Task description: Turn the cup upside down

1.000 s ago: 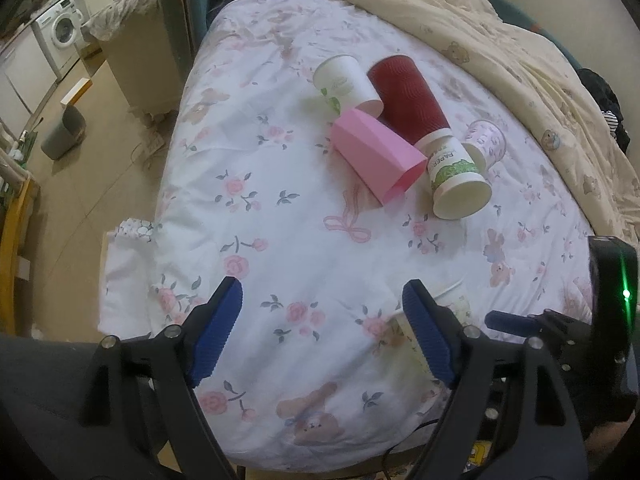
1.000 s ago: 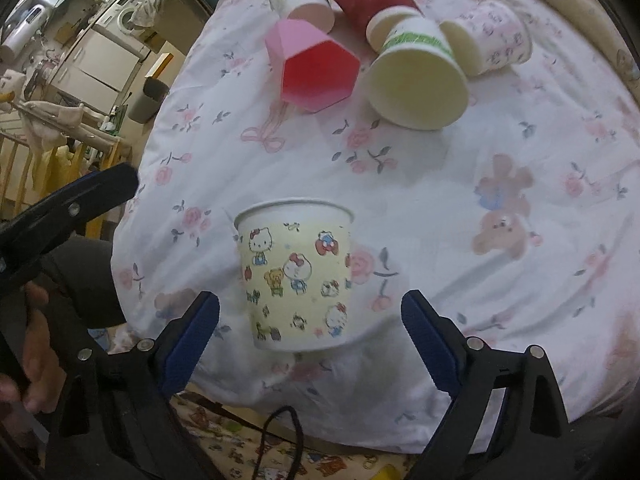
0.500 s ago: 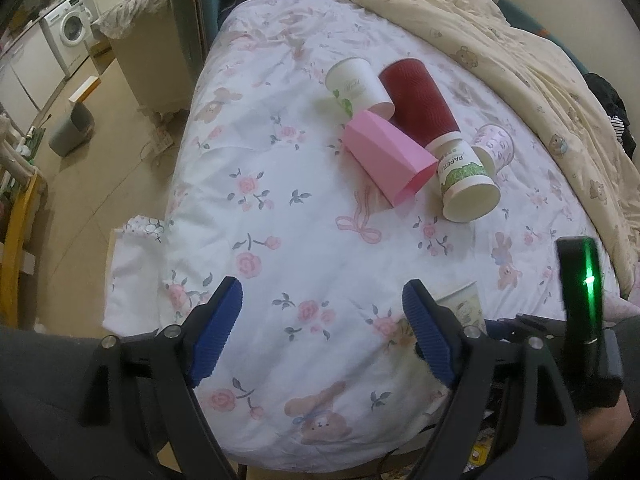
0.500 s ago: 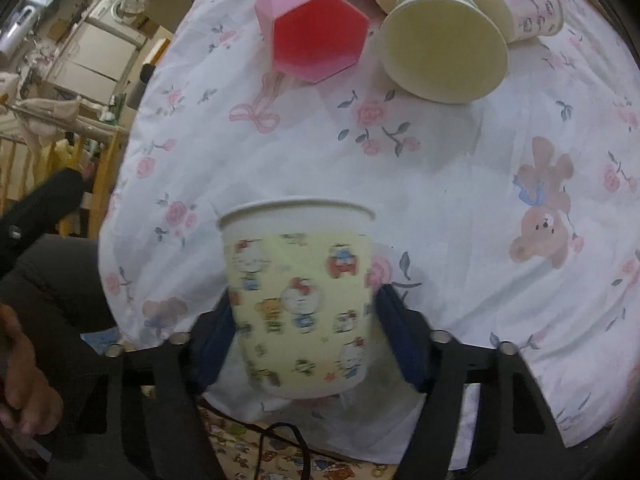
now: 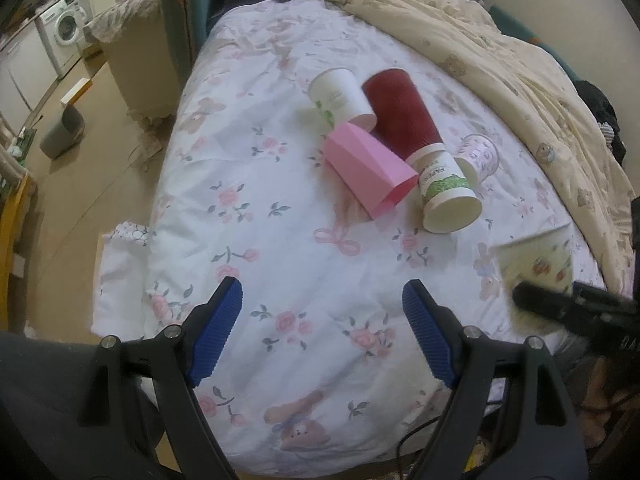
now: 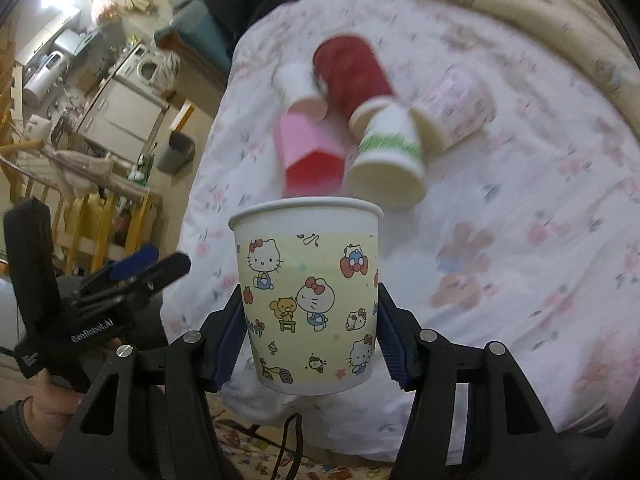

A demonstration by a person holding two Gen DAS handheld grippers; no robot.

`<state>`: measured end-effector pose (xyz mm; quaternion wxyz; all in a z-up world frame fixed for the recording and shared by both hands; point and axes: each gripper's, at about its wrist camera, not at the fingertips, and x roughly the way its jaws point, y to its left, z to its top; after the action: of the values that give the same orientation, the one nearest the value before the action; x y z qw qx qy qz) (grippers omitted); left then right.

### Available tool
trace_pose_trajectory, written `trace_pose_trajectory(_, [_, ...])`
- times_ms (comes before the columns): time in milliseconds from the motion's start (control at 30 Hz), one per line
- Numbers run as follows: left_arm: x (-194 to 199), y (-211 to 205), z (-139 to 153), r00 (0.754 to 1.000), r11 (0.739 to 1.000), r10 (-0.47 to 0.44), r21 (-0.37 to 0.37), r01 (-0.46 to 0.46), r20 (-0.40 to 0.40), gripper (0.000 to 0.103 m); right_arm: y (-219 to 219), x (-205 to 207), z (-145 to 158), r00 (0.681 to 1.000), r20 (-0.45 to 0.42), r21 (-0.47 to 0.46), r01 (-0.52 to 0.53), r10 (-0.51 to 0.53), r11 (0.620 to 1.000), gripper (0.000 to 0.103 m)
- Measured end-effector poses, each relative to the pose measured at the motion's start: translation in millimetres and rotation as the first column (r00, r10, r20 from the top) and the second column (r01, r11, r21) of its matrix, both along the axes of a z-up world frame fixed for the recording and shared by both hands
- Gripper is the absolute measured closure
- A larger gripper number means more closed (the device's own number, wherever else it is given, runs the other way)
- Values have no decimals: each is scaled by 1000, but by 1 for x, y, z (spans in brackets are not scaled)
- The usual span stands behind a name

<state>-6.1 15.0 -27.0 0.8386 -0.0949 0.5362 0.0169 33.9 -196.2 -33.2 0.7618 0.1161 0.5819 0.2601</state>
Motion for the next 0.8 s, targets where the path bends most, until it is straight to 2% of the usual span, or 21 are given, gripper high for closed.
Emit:
trace_pose_trajectory(133, [6, -12, 7, 998, 998, -57, -19, 57, 10, 23, -17, 0, -5, 999, 9, 13, 47, -47, 999, 41])
trace_pose_trajectory(300, [23, -33, 19, 988, 988, -150, -17, 150, 30, 23, -27, -4, -20, 995, -39, 41, 93, -92, 995, 42])
trace_pose_trajectory(433, [33, -42, 21, 979, 978, -190, -71, 196, 80, 23, -16, -5, -16, 999, -15, 26, 50, -49, 998, 42])
trace_pose_trajectory(600, [34, -44, 15, 978, 970, -194, -132, 202, 76, 23, -9, -4, -22, 1000, -20, -3, 20, -20, 1000, 42])
trace_pose_trajectory(800, [31, -65, 18, 953, 934, -290, -192, 302, 87, 23, -3, -5, -23, 999, -31, 27, -14, 14, 1000, 42])
